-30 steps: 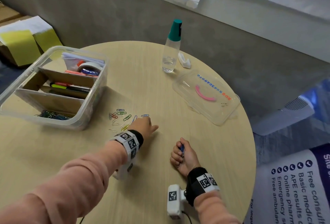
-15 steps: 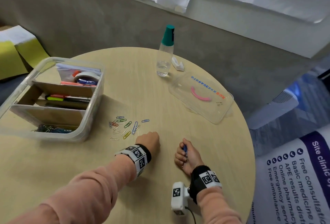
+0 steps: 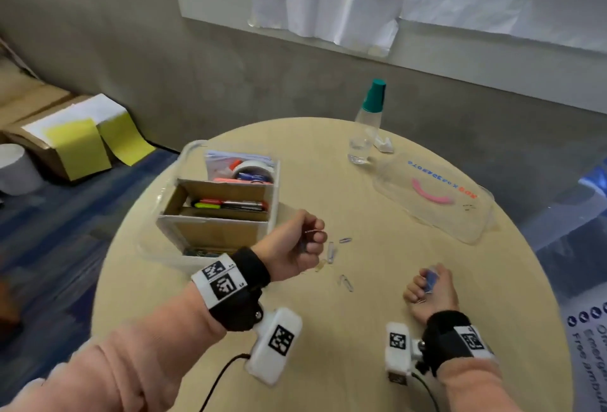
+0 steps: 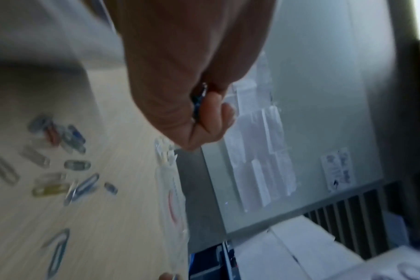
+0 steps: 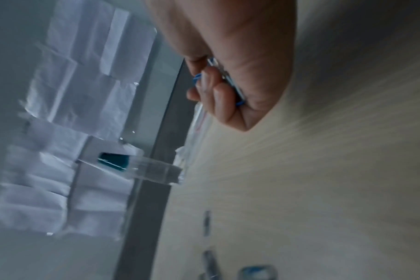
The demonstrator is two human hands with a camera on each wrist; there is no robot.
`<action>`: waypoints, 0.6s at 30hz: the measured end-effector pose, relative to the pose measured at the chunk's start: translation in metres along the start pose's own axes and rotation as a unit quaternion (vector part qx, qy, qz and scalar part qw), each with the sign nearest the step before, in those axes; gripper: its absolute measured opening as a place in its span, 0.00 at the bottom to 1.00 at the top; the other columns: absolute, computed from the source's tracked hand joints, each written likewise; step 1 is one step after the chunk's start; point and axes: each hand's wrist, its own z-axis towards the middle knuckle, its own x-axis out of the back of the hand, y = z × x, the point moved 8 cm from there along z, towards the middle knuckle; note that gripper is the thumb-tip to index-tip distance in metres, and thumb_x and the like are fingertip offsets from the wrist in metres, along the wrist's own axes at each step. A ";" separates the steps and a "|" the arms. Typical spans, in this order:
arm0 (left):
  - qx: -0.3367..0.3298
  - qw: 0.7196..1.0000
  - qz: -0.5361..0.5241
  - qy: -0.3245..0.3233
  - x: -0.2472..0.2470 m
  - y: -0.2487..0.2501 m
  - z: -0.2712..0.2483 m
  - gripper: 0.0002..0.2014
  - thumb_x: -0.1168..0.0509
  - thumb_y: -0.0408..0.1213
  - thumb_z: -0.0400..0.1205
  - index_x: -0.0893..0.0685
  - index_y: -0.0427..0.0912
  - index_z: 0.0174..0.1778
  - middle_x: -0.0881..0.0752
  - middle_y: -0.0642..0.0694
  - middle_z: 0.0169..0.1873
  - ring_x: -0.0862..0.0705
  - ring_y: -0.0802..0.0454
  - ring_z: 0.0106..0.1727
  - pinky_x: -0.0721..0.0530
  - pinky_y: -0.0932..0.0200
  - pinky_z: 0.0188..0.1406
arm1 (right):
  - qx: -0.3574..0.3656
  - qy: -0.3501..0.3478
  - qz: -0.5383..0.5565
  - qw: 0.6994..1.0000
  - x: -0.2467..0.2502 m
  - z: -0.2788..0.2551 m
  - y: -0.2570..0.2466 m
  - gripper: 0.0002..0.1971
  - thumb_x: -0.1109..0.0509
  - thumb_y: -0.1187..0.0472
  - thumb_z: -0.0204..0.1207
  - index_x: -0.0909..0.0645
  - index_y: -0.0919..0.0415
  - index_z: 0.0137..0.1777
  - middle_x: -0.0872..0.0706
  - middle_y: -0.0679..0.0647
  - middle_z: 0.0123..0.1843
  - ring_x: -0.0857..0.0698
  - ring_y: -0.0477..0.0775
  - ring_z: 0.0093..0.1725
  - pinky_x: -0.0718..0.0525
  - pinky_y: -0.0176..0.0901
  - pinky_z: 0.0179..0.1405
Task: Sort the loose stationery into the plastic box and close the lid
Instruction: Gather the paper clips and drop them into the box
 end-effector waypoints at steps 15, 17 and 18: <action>-0.117 0.680 0.674 0.266 0.159 0.097 -0.058 0.17 0.47 0.45 0.86 0.16 0.40 0.52 0.14 0.42 0.48 0.17 0.47 0.50 0.20 0.54 0.55 | -0.104 -0.315 -0.280 0.901 -0.248 -0.132 0.073 0.20 0.44 0.46 0.82 0.26 0.56 0.33 0.32 0.47 0.21 0.35 0.44 0.15 0.36 0.33 0.13; -0.121 0.671 0.673 0.286 0.167 0.099 -0.064 0.17 0.46 0.44 0.85 0.14 0.40 0.51 0.14 0.42 0.46 0.16 0.46 0.48 0.18 0.53 0.53 | -0.098 -0.336 -0.386 0.854 -0.265 -0.141 0.095 0.19 0.45 0.46 0.83 0.25 0.56 0.36 0.30 0.46 0.22 0.35 0.43 0.15 0.36 0.31 0.13; -0.138 0.674 0.660 0.302 0.170 0.102 -0.068 0.17 0.46 0.43 0.85 0.14 0.39 0.50 0.13 0.41 0.44 0.16 0.46 0.47 0.19 0.54 0.52 | -0.087 -0.340 -0.444 0.824 -0.272 -0.144 0.105 0.19 0.45 0.46 0.83 0.23 0.57 0.38 0.30 0.47 0.23 0.35 0.42 0.15 0.36 0.31 0.13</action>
